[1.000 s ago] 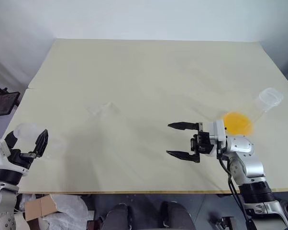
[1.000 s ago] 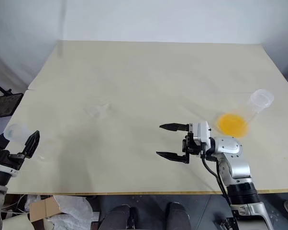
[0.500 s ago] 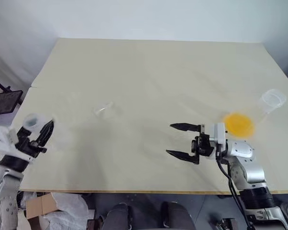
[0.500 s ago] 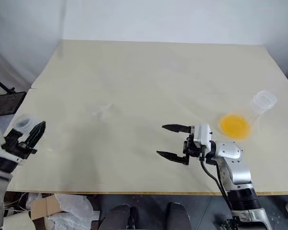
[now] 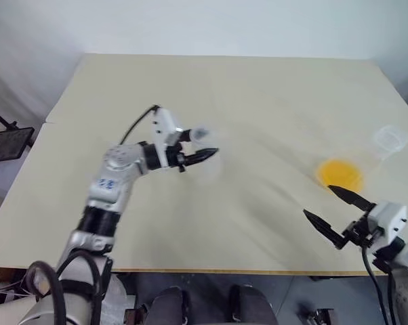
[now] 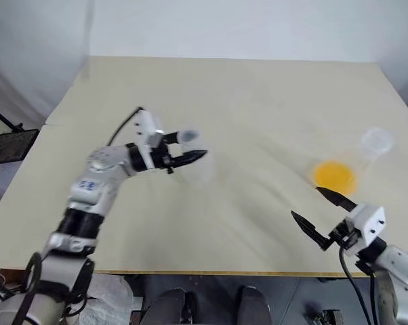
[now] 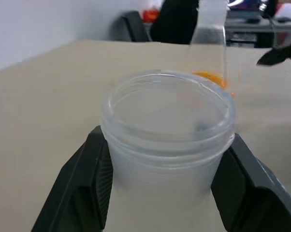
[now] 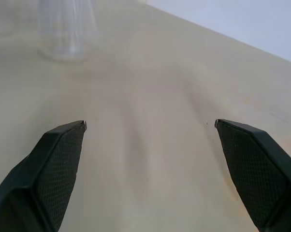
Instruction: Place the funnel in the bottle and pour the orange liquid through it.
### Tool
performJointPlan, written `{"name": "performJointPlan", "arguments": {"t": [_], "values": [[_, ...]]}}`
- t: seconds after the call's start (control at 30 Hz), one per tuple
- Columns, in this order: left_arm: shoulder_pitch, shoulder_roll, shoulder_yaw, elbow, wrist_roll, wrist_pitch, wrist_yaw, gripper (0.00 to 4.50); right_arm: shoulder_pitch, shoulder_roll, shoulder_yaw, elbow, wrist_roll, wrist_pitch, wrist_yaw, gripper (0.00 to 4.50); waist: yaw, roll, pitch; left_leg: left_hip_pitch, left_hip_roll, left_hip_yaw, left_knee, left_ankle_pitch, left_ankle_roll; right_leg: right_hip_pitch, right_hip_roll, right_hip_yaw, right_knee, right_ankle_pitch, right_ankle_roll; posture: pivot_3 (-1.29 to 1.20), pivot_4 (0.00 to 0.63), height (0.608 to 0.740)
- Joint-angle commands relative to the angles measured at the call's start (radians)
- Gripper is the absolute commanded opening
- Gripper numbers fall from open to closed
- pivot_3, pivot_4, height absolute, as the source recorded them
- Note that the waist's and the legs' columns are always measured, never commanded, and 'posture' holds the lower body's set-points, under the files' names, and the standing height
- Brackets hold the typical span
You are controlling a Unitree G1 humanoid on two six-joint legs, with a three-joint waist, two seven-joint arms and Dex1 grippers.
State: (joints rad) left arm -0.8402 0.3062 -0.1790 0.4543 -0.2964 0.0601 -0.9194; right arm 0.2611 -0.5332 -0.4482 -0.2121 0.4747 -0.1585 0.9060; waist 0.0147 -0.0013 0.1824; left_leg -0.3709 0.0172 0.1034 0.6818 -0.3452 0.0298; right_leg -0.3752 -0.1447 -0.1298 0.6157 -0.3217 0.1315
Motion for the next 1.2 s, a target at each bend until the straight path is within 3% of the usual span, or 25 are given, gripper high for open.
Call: {"name": "performJointPlan", "arguments": {"t": [0.03,0.33,0.4,0.57,0.97,1.2], "values": [[-0.09,-0.07,-0.012,0.172,0.063,-0.142,-0.033,2.35,0.039,0.036,-0.026,-0.112,0.016,-0.006,-0.074,4.5,0.003,0.0,0.0,0.0,0.0,0.0,0.0,0.0,0.0,0.0,0.0,0.001,0.0,0.0,0.0,0.0,0.15,0.74],[-0.218,-0.207,-0.02,0.435,0.157,-0.288,-0.066,2.35,0.077,0.098,0.043,-0.21,-0.009,0.013,-0.17,4.5,0.019,-0.001,0.0,-0.001,-0.003,-0.001,0.001,0.002,0.003,0.001,-0.003,0.001,-0.003,0.001,0.002,0.0,0.15,0.74],[-0.227,-0.218,-0.002,0.439,0.146,-0.279,-0.087,3.1,0.059,0.095,0.056,-0.206,-0.009,0.018,-0.181,4.5,0.02,-0.001,0.0,-0.001,-0.003,-0.002,0.001,0.002,0.004,0.002,-0.003,0.001,-0.003,0.001,0.002,0.0,0.15,0.74],[-0.233,-0.215,0.052,0.421,0.114,-0.227,-0.116,4.46,0.015,0.089,0.082,-0.189,-0.008,0.028,-0.186,4.5,0.014,-0.001,0.0,-0.003,-0.003,-0.003,0.001,0.002,0.004,0.0,-0.003,0.0,-0.003,0.001,0.002,0.0,0.15,0.74],[-0.161,-0.058,0.117,0.322,0.104,-0.18,-0.216,4.46,-0.1,0.076,0.138,-0.121,0.002,0.053,-0.151,4.5,0.01,-0.001,0.0,-0.003,-0.003,-0.005,0.001,0.002,0.004,-0.001,-0.003,-0.001,0.002,0.001,0.002,0.0,0.15,0.74],[-0.026,0.049,0.221,0.048,0.005,-0.199,-0.238,4.46,-0.181,0.053,0.174,-0.076,0.017,0.061,-0.101,4.5,0.003,-0.001,0.0,-0.003,-0.002,-0.007,0.002,0.003,0.004,-0.001,-0.004,-0.002,0.004,0.001,0.002,0.0,0.15,0.74]]}}
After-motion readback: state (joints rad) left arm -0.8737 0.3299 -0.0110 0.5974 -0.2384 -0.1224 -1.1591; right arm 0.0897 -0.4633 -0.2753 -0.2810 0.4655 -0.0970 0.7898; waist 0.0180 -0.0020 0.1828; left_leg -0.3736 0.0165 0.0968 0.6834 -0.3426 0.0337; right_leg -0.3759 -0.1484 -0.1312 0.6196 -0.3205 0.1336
